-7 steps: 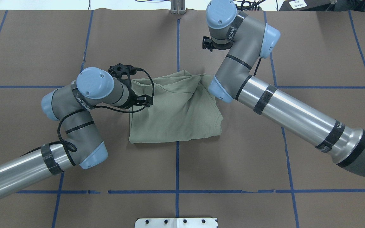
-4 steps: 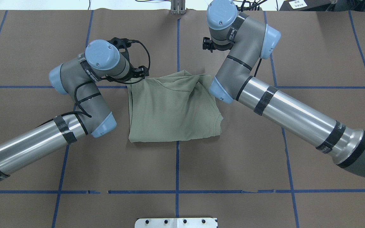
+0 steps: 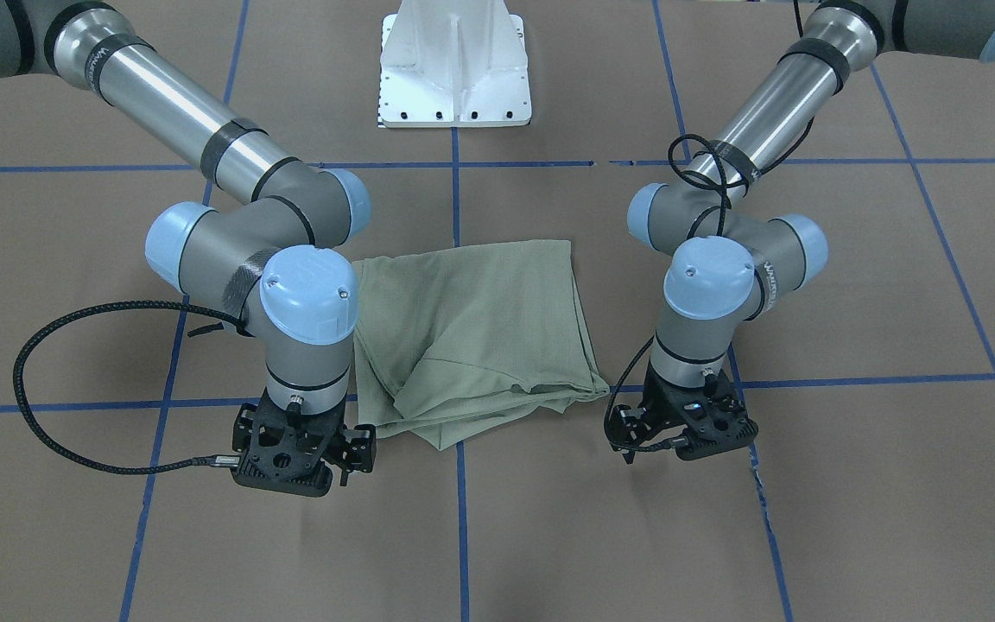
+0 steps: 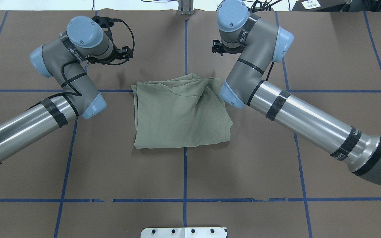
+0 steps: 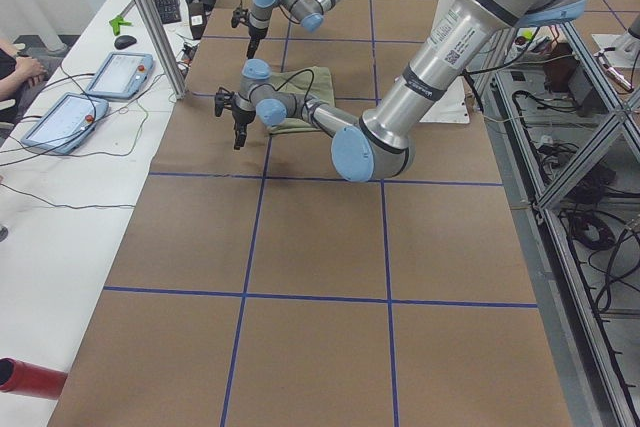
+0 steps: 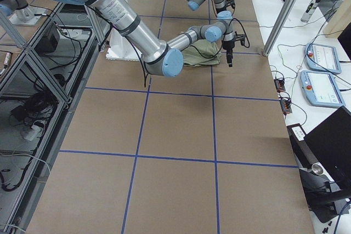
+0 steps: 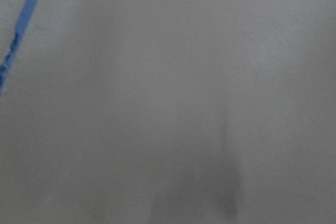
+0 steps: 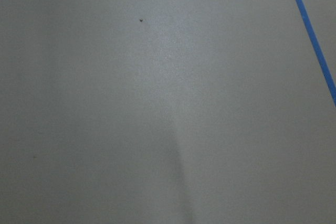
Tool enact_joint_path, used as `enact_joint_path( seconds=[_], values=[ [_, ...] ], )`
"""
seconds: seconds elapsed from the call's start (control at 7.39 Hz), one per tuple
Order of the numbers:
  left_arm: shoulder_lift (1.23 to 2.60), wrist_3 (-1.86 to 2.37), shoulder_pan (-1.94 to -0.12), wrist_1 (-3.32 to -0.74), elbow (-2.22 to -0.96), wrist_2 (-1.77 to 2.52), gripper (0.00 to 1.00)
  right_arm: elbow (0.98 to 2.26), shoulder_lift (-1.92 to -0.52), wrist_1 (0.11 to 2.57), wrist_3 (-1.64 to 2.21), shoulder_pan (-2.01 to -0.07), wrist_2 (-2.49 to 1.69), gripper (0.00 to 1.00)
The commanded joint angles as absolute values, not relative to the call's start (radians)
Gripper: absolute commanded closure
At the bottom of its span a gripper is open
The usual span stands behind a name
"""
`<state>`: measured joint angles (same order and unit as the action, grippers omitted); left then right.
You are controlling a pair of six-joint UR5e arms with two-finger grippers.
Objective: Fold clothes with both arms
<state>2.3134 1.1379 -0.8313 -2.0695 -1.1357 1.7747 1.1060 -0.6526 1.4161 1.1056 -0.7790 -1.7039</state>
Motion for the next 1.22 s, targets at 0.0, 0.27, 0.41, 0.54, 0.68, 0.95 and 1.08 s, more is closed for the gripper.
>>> enact_joint_path(
  seconds=[0.0, 0.27, 0.41, 0.54, 0.68, 0.95, 1.08],
  values=[
    [2.313, 0.96, -0.906, -2.068, -1.144, 1.903, 0.0, 1.106, -0.658, 1.423, 1.015, -0.826, -1.826, 0.0],
    [2.223, 0.768, -1.023, -2.046, -1.248, 2.075, 0.0, 1.178, -0.771, 1.428, 0.793, -0.979, -2.05, 0.0],
    [2.139, 0.62, -1.091, -2.004, -1.334, 2.121, 0.0, 1.231, -0.863, 1.43, 0.653, -1.059, -2.106, 0.0],
    [2.082, 0.434, -1.17, -1.934, -1.4, 2.146, 0.0, 1.28, -0.937, 1.474, 0.5, -1.137, -2.156, 0.0],
    [2.025, 0.285, -1.249, -1.868, -1.455, 2.163, 0.0, 1.345, -0.98, 1.585, 0.341, -1.222, -2.173, 0.0],
    [1.916, 0.021, -1.415, -1.798, -1.494, 2.204, 0.0, 1.463, -1.11, 1.754, 0.029, -1.368, -2.216, 0.0],
    [1.845, -0.114, -1.496, -1.799, -1.494, 2.21, 0.0, 1.52, -1.244, 1.743, -0.065, -1.447, -2.317, 0.0]
  ],
)
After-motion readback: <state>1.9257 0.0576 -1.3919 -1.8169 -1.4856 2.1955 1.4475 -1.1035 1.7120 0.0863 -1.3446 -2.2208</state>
